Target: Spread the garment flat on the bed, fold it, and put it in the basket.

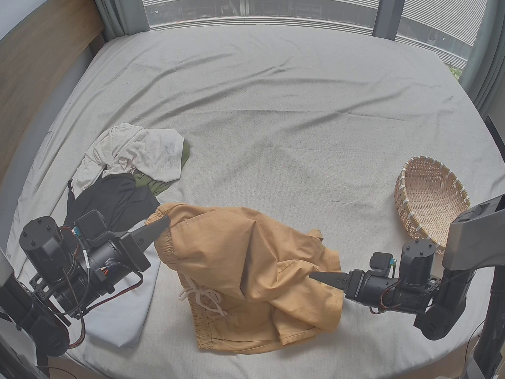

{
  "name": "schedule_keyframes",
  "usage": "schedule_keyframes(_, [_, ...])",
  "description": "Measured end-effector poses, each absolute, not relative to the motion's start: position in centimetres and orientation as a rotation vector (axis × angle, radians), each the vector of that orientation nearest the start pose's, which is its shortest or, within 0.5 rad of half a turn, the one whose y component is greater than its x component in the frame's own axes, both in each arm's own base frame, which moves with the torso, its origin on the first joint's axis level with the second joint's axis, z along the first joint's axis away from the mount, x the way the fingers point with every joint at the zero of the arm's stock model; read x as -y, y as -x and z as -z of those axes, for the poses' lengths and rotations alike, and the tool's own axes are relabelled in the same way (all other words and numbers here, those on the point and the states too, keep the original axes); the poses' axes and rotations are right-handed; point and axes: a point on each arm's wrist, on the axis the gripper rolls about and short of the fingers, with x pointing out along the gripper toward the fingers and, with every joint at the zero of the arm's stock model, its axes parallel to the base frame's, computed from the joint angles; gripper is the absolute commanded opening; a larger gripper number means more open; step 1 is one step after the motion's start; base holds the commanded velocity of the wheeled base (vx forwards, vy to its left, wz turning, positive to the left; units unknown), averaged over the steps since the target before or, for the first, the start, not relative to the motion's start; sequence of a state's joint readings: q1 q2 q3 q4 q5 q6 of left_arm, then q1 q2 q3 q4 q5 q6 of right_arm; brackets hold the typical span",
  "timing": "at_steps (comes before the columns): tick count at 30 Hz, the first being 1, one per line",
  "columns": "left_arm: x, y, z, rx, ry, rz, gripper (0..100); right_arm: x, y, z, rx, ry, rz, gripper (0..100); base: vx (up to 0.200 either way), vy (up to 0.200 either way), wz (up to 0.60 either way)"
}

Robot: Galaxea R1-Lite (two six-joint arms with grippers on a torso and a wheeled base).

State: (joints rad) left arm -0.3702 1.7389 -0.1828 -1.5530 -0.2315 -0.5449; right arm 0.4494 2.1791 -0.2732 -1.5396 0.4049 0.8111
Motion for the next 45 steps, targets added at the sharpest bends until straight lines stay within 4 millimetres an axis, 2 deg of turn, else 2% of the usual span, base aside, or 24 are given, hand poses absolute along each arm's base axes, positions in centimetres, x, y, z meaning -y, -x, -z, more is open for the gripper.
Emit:
schedule_keyframes(12, [8.8, -21.2, -12.3, -0.164, 0.528, 0.588, 0, -13.1, -25.1, -3.2, -0.653, -0.767, -0.661, 100, 0.0, 0.0, 0.0])
schedule_keyframes(23, [8.8, -21.2, -12.4, -0.157, 0.528, 0.59, 0, -12.9, -25.0, -5.4, -0.591, -0.806, -0.688, 100, 0.0, 0.0, 0.0])
schedule_keyframes(36, [8.8, -21.2, -12.5, -0.154, 0.527, 0.591, 0, -12.9, -25.9, -3.8, -0.624, -0.808, -0.655, 100, 0.0, 0.0, 0.0])
schedule_keyframes(37, [8.8, -21.2, -12.5, -0.153, 0.527, 0.591, 0, -12.9, -26.0, -3.7, -0.626, -0.808, -0.654, 0, 0.0, 0.0, 0.0])
schedule_keyframes(45, [8.9, -21.2, -12.5, -0.156, 0.527, 0.595, 0, -12.8, -26.2, -3.3, -0.635, -0.811, -0.64, 0, 0.0, 0.0, 0.0])
